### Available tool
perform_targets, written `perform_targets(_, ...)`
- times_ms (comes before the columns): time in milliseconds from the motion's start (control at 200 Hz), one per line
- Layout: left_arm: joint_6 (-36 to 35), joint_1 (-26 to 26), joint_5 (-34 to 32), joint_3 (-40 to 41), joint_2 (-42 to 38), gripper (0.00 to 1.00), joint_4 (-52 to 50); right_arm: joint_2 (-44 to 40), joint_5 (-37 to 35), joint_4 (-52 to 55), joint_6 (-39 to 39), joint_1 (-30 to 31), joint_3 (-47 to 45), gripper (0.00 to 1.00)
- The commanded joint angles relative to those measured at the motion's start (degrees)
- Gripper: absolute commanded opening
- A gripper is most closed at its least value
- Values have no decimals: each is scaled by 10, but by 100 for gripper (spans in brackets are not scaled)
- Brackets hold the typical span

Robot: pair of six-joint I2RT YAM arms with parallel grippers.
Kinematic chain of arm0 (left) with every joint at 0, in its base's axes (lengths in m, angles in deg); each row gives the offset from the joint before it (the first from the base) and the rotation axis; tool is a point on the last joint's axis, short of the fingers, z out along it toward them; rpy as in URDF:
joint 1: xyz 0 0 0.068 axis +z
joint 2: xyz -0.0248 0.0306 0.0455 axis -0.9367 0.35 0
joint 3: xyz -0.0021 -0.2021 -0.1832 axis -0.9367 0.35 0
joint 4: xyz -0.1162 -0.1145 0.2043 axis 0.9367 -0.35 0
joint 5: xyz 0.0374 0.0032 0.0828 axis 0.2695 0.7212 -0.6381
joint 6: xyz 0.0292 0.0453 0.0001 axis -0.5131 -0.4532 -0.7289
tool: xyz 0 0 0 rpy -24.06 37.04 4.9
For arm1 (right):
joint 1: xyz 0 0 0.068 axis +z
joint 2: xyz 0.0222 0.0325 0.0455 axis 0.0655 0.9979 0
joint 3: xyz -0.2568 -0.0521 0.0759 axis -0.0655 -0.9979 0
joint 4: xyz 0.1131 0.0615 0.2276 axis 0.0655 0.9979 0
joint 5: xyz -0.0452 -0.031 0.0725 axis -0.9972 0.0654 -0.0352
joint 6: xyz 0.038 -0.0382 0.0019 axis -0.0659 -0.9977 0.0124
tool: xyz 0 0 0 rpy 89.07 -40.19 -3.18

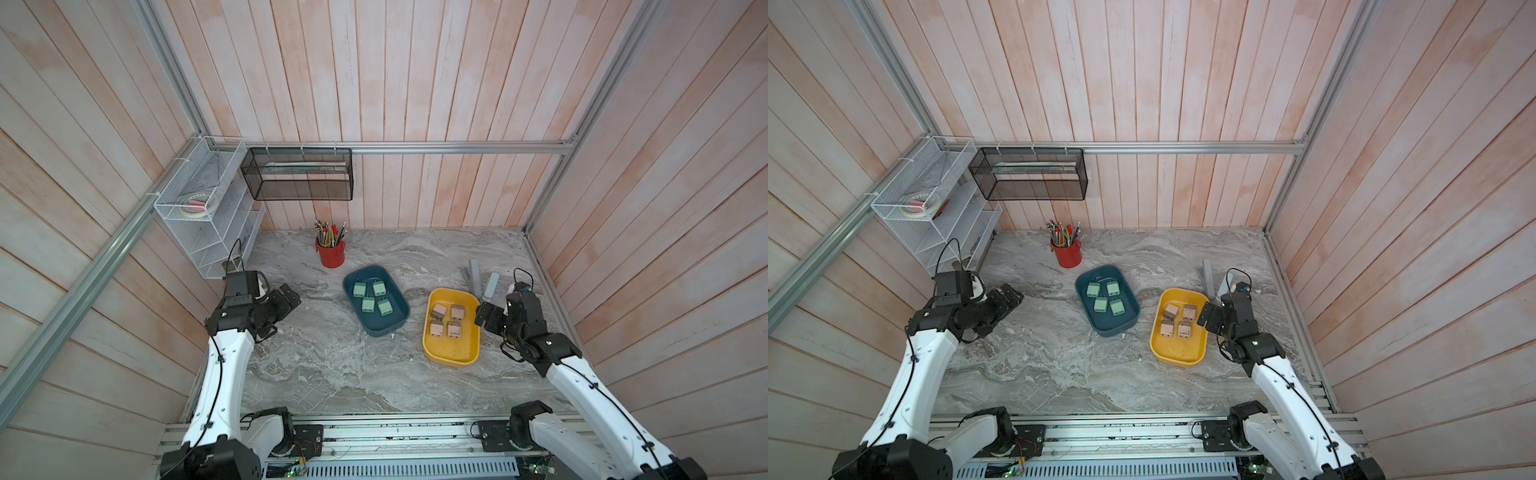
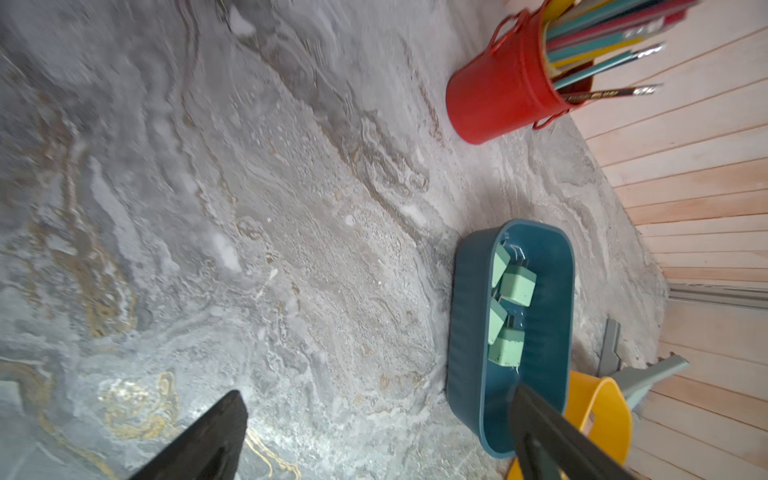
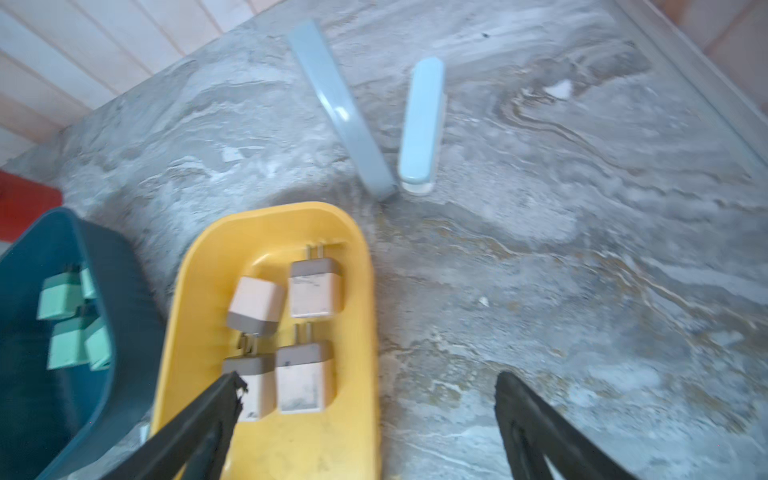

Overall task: Place the plugs by color into the storage box
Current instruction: Reset both arms

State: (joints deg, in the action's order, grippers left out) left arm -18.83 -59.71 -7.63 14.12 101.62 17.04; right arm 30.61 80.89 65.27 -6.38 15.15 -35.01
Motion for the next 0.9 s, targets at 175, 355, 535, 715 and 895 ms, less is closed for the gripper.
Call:
perform_targets(175,-184,0,-16,217,-95,100,308,-14,-61,-209,-119,-65,-90,98)
perform_targets(355,-197,0,2,358,-61,100,599,67,-57,-476,-204,-70,-176,98)
perform_targets(535,-225,11,-37,515,44,100,1035,201,-82,-642,-174,-108,-192,98)
perform_targets(715,-259,49,111,389,194,100,988,394,-23,-675,-200,-122,-58,98)
perform_targets(895,-213,44,118,408,271,100,1132,388,-6,-640,-215,-121,-40,98)
